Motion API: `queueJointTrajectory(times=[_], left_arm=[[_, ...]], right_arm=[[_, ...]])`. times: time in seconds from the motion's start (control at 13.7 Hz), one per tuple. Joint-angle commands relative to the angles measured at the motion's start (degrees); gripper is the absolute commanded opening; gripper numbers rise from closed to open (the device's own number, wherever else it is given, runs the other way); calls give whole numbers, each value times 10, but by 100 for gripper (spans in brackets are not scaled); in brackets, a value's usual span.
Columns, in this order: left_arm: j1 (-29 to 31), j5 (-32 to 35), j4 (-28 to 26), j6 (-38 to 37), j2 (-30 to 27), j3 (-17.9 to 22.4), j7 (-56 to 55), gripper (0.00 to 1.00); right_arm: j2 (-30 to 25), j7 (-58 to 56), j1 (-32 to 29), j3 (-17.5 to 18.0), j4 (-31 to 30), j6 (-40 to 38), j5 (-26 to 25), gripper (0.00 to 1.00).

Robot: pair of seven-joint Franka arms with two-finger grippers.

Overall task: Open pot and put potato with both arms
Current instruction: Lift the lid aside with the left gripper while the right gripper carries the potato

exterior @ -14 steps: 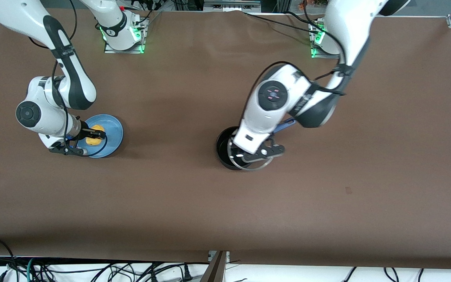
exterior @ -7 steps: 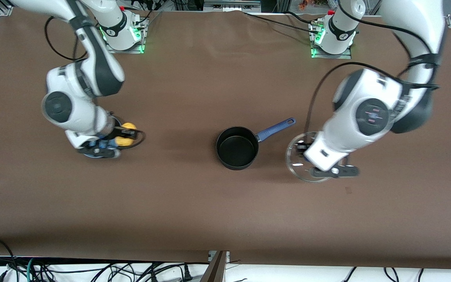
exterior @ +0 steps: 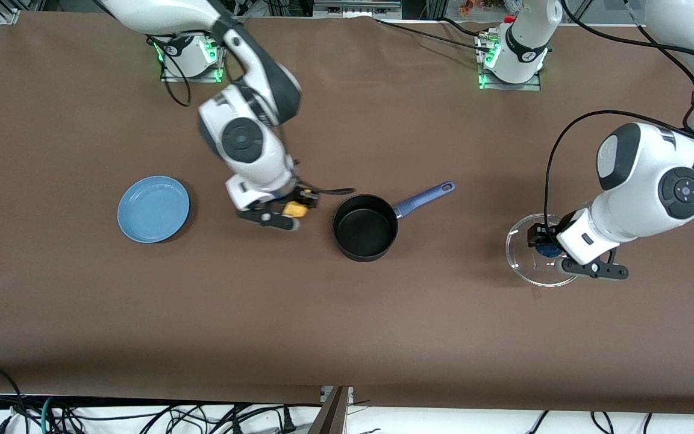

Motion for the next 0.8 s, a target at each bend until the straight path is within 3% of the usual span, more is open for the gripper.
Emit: queueJointTrajectory(times=[0.0, 0.44, 0.73], left_arm=[[49, -23, -119, 104, -44, -6, 74, 0], [96, -27, -159, 166, -6, -6, 117, 0], [109, -31, -165, 170, 20, -6, 118, 0]], right_arm=[[53, 43, 39, -4, 48, 59, -7, 38], [99, 59, 71, -5, 50, 189, -7, 39], [121, 58, 76, -6, 62, 213, -8, 41]])
